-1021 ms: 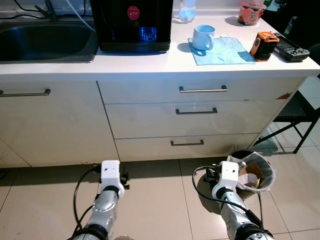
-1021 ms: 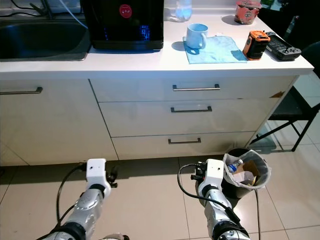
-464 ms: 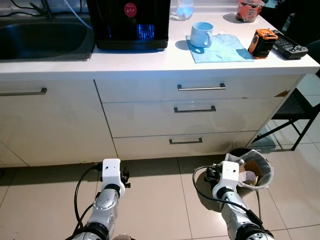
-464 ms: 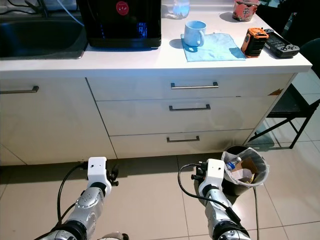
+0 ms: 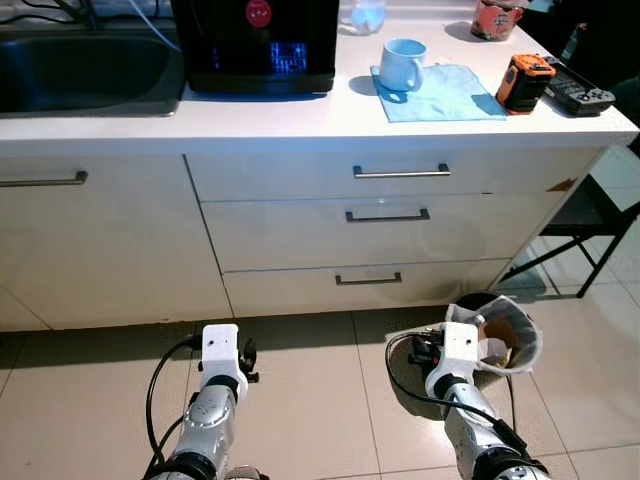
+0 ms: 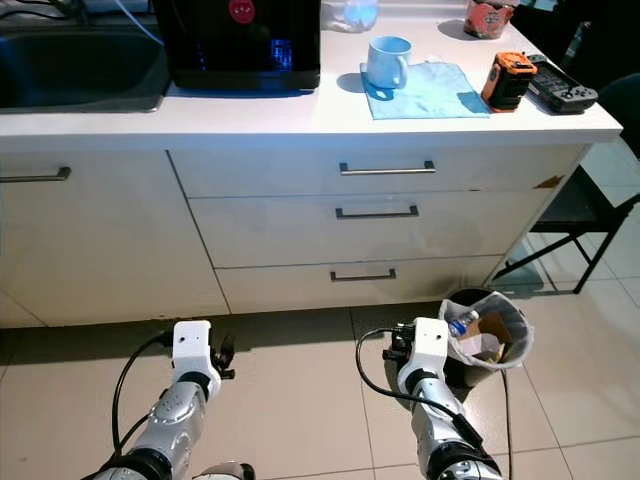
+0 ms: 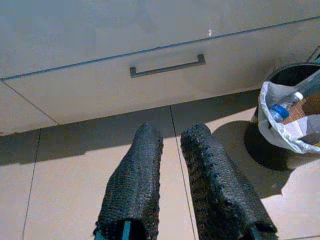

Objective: Kitchen organization

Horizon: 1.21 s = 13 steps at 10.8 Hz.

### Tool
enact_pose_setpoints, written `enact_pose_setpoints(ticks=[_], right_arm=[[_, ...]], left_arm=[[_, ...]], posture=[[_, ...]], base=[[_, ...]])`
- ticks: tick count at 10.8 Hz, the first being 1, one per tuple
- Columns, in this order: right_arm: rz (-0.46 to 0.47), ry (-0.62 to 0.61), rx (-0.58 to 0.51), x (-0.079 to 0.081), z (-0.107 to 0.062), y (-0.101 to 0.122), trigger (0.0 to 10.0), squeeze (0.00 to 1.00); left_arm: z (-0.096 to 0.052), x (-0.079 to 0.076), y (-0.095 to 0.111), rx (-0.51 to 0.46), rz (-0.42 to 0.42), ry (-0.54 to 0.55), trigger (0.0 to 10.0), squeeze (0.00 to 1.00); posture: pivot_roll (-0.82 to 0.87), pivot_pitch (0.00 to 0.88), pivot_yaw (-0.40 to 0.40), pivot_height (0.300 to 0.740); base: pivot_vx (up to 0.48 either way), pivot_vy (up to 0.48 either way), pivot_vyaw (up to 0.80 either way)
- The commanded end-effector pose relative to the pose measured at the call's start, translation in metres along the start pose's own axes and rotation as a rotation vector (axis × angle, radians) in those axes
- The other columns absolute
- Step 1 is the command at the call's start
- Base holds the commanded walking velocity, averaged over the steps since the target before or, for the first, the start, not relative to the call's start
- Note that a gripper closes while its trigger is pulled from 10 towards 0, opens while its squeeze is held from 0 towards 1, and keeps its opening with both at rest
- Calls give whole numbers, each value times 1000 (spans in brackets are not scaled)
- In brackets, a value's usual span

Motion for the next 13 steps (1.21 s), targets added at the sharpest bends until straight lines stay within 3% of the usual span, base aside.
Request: enact_pose_setpoints(ticks=[1,5,8,13], right_arm=[[-9,-1,8,-4,-3,-3,10000,0],[-9,5,14,-3,-3,-5,10000,0],[-12,8,15,-4,-3,-3,10000,0],[-11,8,12,-3,-2,-2,10000,0]], left_arm=[[-2,2,-5,17,-13,13,10000,0],[-3,1,-6,19,-6,3,10000,0],[-2,0,-5,19,-8,3,10000,0],[-2,0,-4,19,-14,6,10000,0]], posture=[[131,88,-24,740],[135,84,-21,740],[135,85,-24,740],[133,92,-25,740]], base=[[0,266,0],[0,66,0],[0,292,0],[0,480,0]])
Point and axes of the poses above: a point about 5 cm out from each wrist's last joint towards the gripper, its own z axis pointing out of the wrist towards the gripper, its own y axis along the axis of the wrist's last joint, x = y × z, the point moved 1 cm from there along z, pointing out of the wrist towards the gripper, and after that the axes turned 13 degrees about z, right-handed, at the moved point
